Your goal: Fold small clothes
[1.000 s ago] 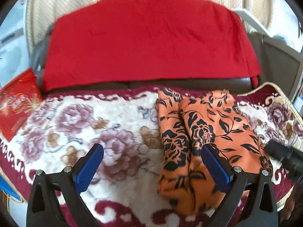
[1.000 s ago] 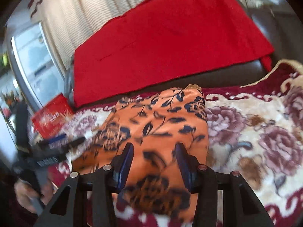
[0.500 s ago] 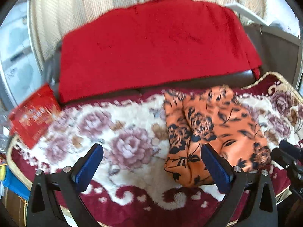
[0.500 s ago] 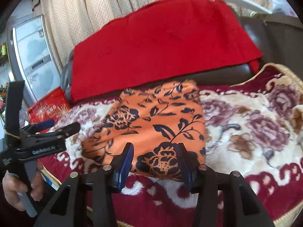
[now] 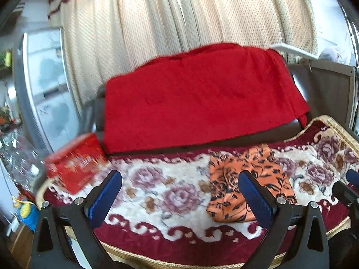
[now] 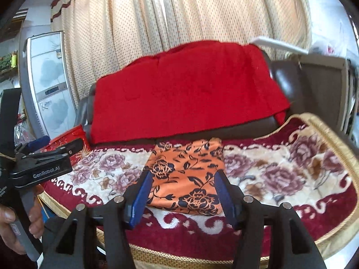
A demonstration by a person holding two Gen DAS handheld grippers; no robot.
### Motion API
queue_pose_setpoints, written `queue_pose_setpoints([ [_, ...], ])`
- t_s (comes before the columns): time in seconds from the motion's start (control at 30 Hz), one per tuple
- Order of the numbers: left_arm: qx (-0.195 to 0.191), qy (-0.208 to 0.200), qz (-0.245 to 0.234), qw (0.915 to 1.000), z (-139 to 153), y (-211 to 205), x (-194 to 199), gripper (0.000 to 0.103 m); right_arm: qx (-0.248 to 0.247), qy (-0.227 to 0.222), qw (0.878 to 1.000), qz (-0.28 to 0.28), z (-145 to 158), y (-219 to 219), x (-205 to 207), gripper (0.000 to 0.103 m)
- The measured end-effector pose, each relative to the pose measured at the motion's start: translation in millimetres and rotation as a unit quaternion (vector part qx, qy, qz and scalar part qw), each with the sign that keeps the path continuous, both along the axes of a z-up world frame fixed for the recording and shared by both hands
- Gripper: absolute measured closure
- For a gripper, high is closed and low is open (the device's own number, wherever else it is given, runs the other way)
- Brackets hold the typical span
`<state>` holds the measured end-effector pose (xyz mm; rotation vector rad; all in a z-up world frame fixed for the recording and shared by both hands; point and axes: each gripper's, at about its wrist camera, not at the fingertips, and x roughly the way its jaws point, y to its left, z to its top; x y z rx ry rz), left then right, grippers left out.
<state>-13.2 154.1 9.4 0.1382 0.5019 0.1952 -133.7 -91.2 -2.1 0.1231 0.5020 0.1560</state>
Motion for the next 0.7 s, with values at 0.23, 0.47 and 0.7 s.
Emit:
queue_pose_setpoints([
  [0.23, -0.011, -0.038, -0.005, 0.9992, 36.6, 3.5, -37.2, 0.000, 0.007, -0.034, 0.999, -0.002, 37.6, 0.3, -39.6, 0.036],
  [0.47, -0.011, -0.075, 0.004, 0.9972, 68.1, 4.6, -68.7, 0.000, 0.005, -0.054, 0.999, -0.005, 63.7, 5.5, -68.0, 0.033],
  [0.7, -0.013, -0.094, 0.001, 0.9955, 84.9, 6.7, -89.3, 0.000, 0.019, -0.043, 0.999, -0.013, 72.7, 10.4, -74.8, 0.032],
])
